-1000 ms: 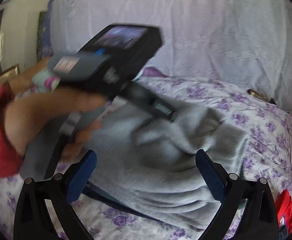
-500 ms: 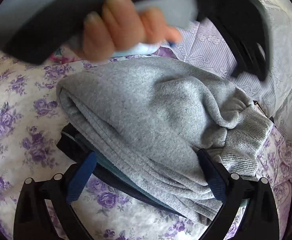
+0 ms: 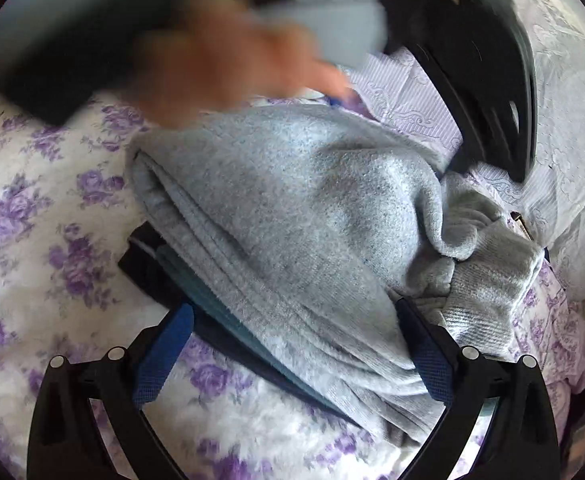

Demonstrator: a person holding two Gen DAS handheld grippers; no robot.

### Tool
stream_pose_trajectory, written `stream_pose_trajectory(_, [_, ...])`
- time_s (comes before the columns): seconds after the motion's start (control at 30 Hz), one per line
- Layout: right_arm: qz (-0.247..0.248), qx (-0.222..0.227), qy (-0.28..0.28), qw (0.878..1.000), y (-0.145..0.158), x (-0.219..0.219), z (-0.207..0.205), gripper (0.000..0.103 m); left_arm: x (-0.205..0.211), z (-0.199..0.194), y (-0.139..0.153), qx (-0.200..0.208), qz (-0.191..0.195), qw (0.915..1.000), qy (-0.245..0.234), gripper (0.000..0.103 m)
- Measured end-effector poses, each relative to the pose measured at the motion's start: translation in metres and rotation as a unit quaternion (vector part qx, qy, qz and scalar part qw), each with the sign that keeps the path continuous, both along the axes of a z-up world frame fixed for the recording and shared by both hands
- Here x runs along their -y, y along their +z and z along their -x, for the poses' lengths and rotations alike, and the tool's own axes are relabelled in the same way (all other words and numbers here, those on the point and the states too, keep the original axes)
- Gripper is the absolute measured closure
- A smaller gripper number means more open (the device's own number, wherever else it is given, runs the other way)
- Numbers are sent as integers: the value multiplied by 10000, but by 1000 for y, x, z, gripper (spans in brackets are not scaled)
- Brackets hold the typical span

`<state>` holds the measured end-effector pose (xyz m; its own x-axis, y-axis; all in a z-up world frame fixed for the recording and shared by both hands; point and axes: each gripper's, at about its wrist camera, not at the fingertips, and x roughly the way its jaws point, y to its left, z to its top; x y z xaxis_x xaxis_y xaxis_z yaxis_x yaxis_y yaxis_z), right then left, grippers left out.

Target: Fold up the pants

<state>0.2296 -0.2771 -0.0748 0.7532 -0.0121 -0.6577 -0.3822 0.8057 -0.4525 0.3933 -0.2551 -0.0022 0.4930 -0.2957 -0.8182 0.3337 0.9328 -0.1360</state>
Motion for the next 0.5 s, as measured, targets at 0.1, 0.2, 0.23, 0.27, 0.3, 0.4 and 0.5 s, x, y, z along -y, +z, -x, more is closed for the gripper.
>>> stream_pose_trajectory(0.1, [-616, 103, -54, 9980, 30, 12, 26, 3, -42, 37, -1, 19, 42, 9991, 418, 4])
stream_pose_trajectory(0.2, [-982, -292, -405, 9939, 28, 28, 58, 3, -79, 90, -9, 59, -284, 9967, 755, 5])
stream_pose_trajectory(0.23, [-1008, -543, -585, 9917, 20, 30, 65, 3, -87, 108, -15, 23, -358, 9963, 781, 5])
stream_pose_trajectory(0.27, [-1037, -795, -772, 9884, 11, 33, 74, 3, -95, 131, -23, -38, -481, 9955, 812, 5])
stream_pose_trajectory(0.3, [-1097, -1002, -915, 9847, 4, 35, 86, 3, -102, 156, -31, -124, -593, 9943, 873, 5])
stream_pose_trajectory(0.4, [-1385, -1268, -1172, 9752, -7, 40, 137, 3, -114, 216, -47, -319, -625, 9933, 914, 5])
stream_pose_trajectory(0.5, [-1072, -1241, -1116, 9801, -2, 32, 162, 3, -120, 267, -49, -409, -565, 9926, 996, 5])
